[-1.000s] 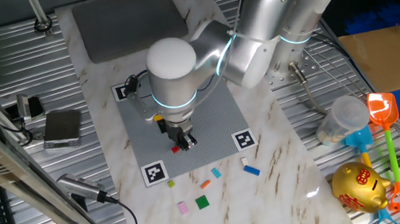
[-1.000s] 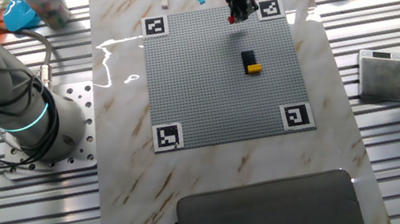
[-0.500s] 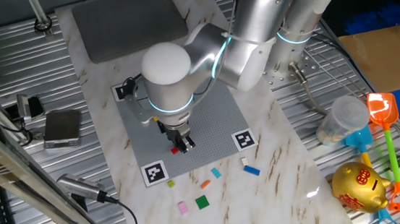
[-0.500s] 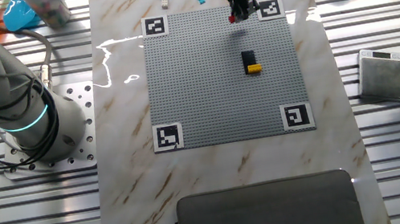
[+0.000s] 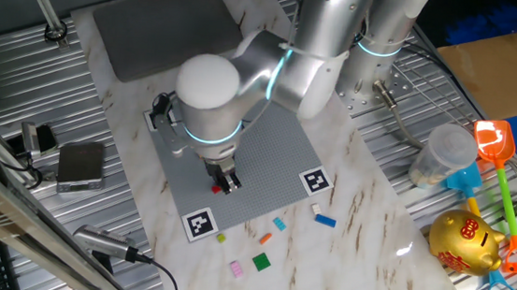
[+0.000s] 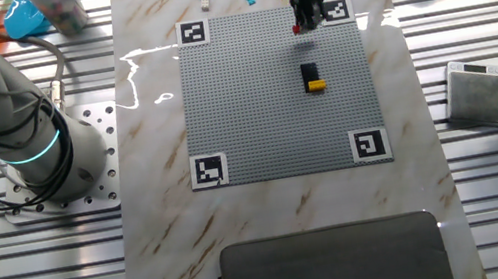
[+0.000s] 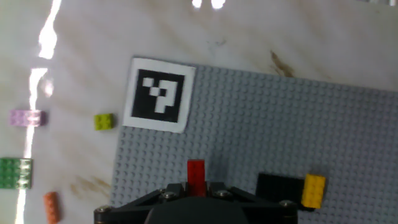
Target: Build with small Lego blocks
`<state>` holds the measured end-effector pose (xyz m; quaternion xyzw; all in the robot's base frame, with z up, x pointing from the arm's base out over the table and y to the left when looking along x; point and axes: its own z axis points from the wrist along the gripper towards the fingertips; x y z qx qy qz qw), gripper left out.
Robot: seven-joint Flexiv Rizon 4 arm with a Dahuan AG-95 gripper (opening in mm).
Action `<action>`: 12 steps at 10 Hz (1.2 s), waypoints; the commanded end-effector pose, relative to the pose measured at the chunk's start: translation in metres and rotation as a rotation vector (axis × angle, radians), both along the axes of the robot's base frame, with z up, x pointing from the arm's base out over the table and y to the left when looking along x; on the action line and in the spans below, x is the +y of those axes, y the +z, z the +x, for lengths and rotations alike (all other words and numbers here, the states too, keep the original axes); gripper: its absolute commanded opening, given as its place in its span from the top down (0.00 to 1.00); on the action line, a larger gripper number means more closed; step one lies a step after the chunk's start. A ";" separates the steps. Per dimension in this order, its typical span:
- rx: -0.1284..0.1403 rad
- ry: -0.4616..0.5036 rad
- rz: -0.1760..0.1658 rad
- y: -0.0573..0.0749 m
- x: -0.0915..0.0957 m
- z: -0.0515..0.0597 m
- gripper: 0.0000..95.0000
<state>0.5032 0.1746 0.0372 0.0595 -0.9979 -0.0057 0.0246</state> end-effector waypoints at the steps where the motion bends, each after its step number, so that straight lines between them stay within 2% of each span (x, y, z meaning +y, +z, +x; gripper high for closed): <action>1: -0.005 -0.006 -0.008 -0.002 -0.008 -0.004 1.00; 5: -0.012 0.000 -0.009 -0.010 -0.027 -0.008 1.00; 8: -0.017 0.019 -0.011 -0.011 -0.039 -0.013 1.00; 12: -0.017 0.045 -0.015 -0.010 -0.045 -0.017 1.00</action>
